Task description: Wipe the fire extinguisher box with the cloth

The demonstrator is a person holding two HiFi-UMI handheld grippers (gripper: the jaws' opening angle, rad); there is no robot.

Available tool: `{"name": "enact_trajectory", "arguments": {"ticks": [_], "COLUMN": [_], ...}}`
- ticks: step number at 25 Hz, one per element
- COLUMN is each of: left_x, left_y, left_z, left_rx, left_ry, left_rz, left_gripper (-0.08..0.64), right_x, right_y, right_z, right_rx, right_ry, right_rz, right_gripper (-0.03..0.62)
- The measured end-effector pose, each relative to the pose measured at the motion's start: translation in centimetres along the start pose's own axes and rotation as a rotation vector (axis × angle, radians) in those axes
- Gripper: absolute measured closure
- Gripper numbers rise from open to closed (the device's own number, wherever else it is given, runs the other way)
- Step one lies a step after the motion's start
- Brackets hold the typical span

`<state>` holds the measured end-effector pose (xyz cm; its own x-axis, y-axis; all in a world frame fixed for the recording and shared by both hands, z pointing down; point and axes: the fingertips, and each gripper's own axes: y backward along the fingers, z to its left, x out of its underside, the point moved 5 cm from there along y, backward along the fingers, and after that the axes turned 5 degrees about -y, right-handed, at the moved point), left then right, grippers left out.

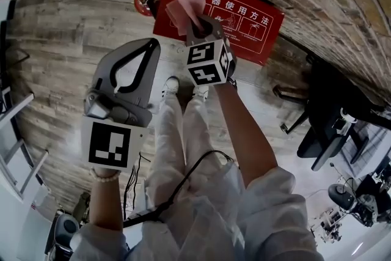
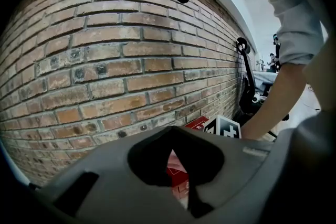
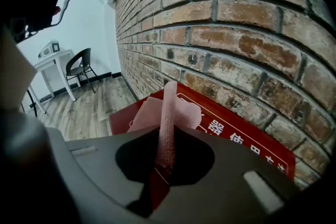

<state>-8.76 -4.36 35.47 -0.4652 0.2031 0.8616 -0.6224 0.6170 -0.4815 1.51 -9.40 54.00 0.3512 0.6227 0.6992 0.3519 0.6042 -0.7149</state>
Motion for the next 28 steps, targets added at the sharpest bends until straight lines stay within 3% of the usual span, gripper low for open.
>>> {"name": "enact_trajectory", "arguments": {"ticks": [12,19,28], "left_x": [-1.4,-1.6,-2.2], "left_y": [-1.9,-2.6,-3.6], "left_z": [-2.1,-2.7,-4.2], "left_rx": [0.054,0.068,0.098], "left_ry": [-0.027,-0.026,-0.034], "left_rz": [-0.006,0.003,0.000], "left_gripper": [0.563,0.563,0.563], "right_x": [4.0,5.9,8.6], "right_y": [3.9,6.0,8.7], "right_z": [-6.3,-9.4,-13.2], "right_rx": [0.132,0.194,0.285], "right_ry": [-0.082,-0.083,-0.170], "right_rz": [0.009,0.025,0.039], "right_gripper": [0.575,0.575,0.575]}}
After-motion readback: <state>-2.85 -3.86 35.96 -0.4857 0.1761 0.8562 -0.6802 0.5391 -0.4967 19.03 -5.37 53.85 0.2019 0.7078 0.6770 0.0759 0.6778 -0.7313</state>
